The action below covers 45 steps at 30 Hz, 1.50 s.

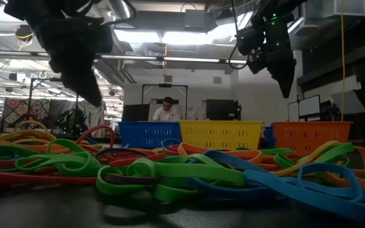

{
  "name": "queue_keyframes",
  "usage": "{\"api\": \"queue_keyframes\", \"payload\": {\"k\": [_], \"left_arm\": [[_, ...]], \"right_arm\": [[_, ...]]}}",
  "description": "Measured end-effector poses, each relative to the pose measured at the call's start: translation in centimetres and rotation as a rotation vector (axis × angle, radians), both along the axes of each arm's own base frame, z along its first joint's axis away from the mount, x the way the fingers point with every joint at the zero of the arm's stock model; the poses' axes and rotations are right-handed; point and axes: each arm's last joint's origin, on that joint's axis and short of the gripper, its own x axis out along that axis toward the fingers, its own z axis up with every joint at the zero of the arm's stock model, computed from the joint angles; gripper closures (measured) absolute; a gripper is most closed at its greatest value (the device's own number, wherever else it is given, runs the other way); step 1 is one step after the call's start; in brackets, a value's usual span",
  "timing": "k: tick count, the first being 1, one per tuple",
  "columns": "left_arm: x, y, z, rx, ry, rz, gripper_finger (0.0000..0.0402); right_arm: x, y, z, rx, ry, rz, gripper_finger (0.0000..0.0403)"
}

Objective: Sort rubber bands into baskets
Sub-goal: Put the green rubber band into the right blue basket

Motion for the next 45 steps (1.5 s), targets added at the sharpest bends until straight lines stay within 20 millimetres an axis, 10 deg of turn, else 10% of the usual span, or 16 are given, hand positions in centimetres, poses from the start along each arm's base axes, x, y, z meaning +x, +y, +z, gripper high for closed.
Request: {"api": "queue_keyframes", "payload": {"k": [13, 33, 45], "left_arm": [[-3.2, -1.0, -1.9, -0.159, 0.323, 0.074, 0.0244], [-5.2, -1.5, -6.1, -0.149, 0.310, 0.081, 0.0249], [-5.3, -1.4, -6.3, -0.127, 0.307, 0.096, 0.0387]], "right_arm": [[0.3, -0.2, 0.0, -0.019, -0.026, 0.000, 0.0265], [0.7, -0.5, 0.0, -0.038, -0.078, 0.000, 0.0265], [3.0, 0.9, 0.2, 0.104, -0.327, 0.100, 0.0265]]}}
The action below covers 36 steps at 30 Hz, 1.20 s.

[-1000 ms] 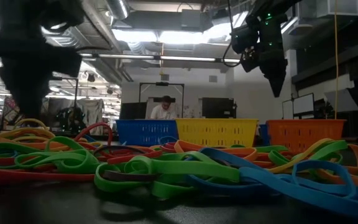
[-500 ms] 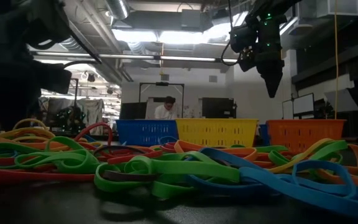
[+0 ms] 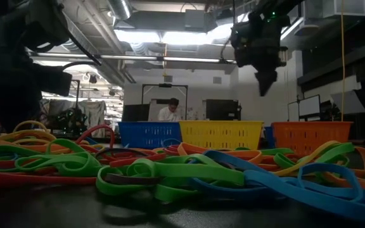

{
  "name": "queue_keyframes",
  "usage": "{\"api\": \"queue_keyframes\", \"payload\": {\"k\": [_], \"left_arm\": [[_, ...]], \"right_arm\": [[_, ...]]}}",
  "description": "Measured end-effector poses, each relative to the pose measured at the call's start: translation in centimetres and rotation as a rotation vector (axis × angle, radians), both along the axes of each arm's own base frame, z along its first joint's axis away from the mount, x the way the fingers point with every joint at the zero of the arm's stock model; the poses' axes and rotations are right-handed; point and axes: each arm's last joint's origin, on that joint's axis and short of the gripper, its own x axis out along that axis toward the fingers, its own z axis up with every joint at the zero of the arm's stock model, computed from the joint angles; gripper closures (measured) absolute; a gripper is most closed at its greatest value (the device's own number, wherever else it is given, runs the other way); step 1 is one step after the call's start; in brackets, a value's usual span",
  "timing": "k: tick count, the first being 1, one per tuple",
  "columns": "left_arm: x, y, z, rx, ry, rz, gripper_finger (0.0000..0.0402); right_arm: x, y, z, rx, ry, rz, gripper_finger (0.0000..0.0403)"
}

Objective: Sort rubber bands into baskets
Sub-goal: Put the green rubber band into the right blue basket

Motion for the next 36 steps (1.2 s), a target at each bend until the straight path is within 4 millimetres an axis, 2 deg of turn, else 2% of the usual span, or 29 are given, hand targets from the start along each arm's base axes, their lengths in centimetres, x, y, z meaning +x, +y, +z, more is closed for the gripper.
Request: {"api": "queue_keyframes", "payload": {"k": [7, 12, 19, 25, 30, 36], "left_arm": [[0.8, -0.1, 0.8, -0.016, -0.049, 0.040, 0.0397], [2.6, -0.5, 2.4, -0.012, -0.224, -0.007, 0.0399], [5.6, 0.1, 5.0, 0.029, -0.542, -0.044, 0.0400], [7.3, 1.4, 7.1, 0.128, -0.785, -0.079, 0.0400], [8.0, 2.6, 8.4, 0.211, -0.922, -0.073, 0.0400], [8.4, 3.9, 9.5, 0.308, -1.019, -0.060, 0.0401]], "right_arm": [[3.8, 3.0, 0.6, -0.103, -0.187, 0.144, 0.0265], [6.0, 5.7, 1.1, -0.166, -0.302, 0.242, 0.0265], [7.8, 9.8, 1.6, -0.216, -0.416, 0.420, 0.0265], [9.0, 12.9, 2.2, -0.218, -0.516, 0.465, 0.0265], [9.7, 14.7, 2.8, -0.229, -0.608, 0.505, 0.0265], [10.6, 15.6, 3.7, -0.224, -0.706, 0.344, 0.0265]]}}
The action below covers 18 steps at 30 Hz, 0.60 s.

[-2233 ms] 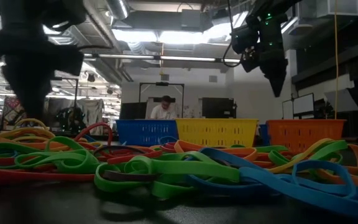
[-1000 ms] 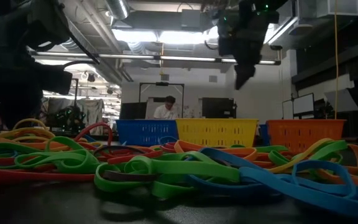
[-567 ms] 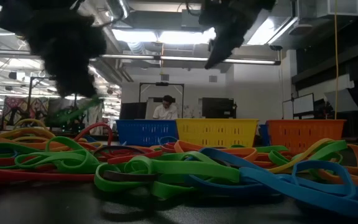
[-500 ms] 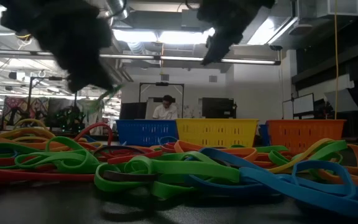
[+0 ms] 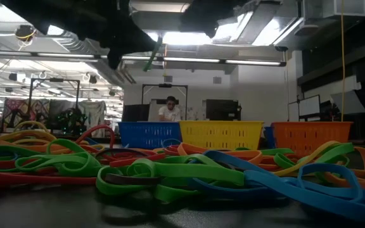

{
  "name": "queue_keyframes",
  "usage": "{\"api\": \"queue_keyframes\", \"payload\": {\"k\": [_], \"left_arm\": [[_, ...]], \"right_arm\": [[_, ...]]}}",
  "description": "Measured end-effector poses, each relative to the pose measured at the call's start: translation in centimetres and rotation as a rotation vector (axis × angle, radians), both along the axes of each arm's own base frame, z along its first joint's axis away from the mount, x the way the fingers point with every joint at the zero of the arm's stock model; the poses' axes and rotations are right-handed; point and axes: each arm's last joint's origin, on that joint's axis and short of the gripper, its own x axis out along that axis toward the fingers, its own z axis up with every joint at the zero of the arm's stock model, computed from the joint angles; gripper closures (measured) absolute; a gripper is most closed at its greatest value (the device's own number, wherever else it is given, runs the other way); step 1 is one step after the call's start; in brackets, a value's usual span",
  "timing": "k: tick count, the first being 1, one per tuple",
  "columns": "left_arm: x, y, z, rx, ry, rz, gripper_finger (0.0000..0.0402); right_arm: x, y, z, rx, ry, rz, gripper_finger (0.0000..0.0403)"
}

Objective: Sort rubber bands into baskets
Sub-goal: Put the green rubber band into the right blue basket

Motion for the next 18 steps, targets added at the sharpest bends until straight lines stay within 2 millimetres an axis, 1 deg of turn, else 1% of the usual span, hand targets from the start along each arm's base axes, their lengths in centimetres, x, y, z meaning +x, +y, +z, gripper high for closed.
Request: {"api": "queue_keyframes", "payload": {"k": [5, 9, 13, 18], "left_arm": [[0.1, 0.7, 0.7, 0.037, -0.064, 0.024, 0.0401], [0.2, 1.1, 1.2, 0.079, -0.109, 0.041, 0.0401], [0.2, 1.2, 1.7, 0.123, -0.142, 0.048, 0.0401], [0.2, 1.2, 1.8, 0.147, -0.146, 0.045, 0.0401]], "right_arm": [[0.2, -0.2, 0.2, -0.017, -0.023, -0.125, 0.0265], [0.6, -0.4, -0.1, -0.013, -0.028, -0.176, 0.0265], [1.6, -0.4, -1.2, 0.004, -0.025, -0.188, 0.0265], [3.3, -0.4, -3.0, 0.004, -0.028, -0.188, 0.0265]]}}
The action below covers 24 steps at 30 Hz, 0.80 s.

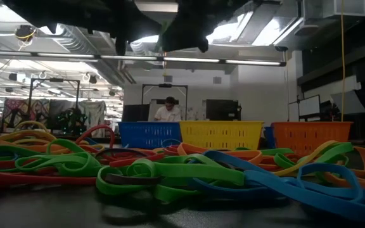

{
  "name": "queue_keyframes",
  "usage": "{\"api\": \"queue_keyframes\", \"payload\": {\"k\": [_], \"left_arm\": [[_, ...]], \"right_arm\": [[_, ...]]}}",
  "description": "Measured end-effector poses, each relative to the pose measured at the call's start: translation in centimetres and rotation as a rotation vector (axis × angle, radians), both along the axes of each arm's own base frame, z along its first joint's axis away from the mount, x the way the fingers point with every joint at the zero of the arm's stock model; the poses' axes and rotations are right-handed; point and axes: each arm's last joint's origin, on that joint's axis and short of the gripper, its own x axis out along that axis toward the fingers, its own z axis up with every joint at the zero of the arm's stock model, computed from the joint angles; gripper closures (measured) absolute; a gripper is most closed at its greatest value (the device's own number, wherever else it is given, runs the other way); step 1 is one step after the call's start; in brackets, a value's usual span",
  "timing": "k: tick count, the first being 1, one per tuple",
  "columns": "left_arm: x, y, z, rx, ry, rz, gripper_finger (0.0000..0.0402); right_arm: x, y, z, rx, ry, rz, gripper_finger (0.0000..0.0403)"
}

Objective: Sort rubber bands into baskets
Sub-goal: Put the green rubber band into the right blue basket

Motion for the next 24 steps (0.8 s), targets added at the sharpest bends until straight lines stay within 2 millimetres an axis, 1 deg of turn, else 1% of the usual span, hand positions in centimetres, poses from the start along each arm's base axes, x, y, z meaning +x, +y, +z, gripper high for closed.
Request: {"api": "queue_keyframes", "payload": {"k": [5, 8, 17, 20, 22, 24], "left_arm": [[0.0, 0.0, -0.1, 0.000, 0.007, -0.002, 0.0401], [0.0, 0.0, -0.1, 0.001, 0.007, -0.002, 0.0401], [0.0, 0.0, -0.1, 0.001, 0.008, -0.002, 0.0401], [0.0, 0.0, -0.1, 0.001, 0.008, -0.002, 0.0401], [0.0, 0.0, -0.1, -0.002, 0.007, -0.002, 0.0400], [0.0, 0.0, -0.1, -0.004, 0.007, -0.002, 0.0400]], "right_arm": [[1.4, 0.0, -0.7, -0.001, -0.072, -0.001, 0.0265], [1.9, 0.0, -1.0, -0.001, -0.103, -0.002, 0.0265], [1.9, -0.2, -1.0, -0.037, -0.098, -0.061, 0.0269], [1.8, -0.2, -1.1, -0.039, -0.084, -0.060, 0.0296], [1.7, -0.2, -1.3, -0.043, -0.061, -0.057, 0.0328], [1.5, -0.2, -1.4, -0.052, -0.037, -0.050, 0.0370]]}}
